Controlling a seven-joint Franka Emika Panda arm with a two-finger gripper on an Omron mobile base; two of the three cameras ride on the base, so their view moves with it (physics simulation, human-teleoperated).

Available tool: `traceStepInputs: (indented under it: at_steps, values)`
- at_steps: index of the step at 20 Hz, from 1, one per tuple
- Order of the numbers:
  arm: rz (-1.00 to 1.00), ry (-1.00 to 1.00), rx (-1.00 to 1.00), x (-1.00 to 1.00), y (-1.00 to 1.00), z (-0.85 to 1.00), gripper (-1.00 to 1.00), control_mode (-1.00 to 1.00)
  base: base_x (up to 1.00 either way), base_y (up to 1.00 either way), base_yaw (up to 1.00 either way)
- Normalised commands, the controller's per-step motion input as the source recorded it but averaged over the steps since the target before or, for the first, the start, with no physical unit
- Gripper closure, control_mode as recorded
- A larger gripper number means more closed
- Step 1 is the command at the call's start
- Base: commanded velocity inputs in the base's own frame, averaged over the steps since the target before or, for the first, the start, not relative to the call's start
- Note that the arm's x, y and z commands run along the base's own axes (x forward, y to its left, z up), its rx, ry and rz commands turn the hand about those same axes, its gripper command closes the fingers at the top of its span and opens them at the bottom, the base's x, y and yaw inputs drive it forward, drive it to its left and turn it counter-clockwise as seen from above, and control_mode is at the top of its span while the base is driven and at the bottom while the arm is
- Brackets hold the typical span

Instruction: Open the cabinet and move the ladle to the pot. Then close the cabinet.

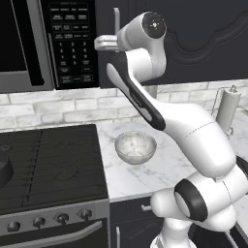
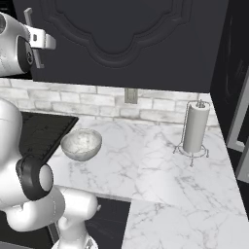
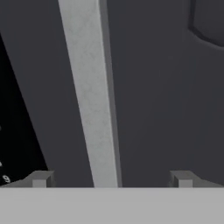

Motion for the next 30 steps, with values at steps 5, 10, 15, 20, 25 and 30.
traceStepInputs:
  at_steps: [5, 10, 15, 20, 25, 30]
  values:
    - [0.0, -0.01, -0.01, 0.4, 0.12, -0.05, -1.0, -1.0, 0.0, 0.0, 0.0]
    - [0.0, -0.06, -0.05, 0.47, 0.21, -0.19, -1.0, -1.0, 0.0, 0.0, 0.0]
    - [0.0, -0.09, -0.11, 0.57, 0.13, -0.24, -1.0, -1.0, 0.0, 0.0, 0.0]
    - [0.0, -0.09, -0.11, 0.61, 0.02, -0.28, -1.0, -1.0, 0.0, 0.0, 0.0]
    - [0.0, -0.02, -0.08, 0.66, 0.0, -0.11, -1.0, -1.0, 0.0, 0.0, 0.0]
    - [0.0, 0.0, -0.05, 0.67, 0.0, -0.03, 1.0, -1.0, 0.0, 0.0, 0.0]
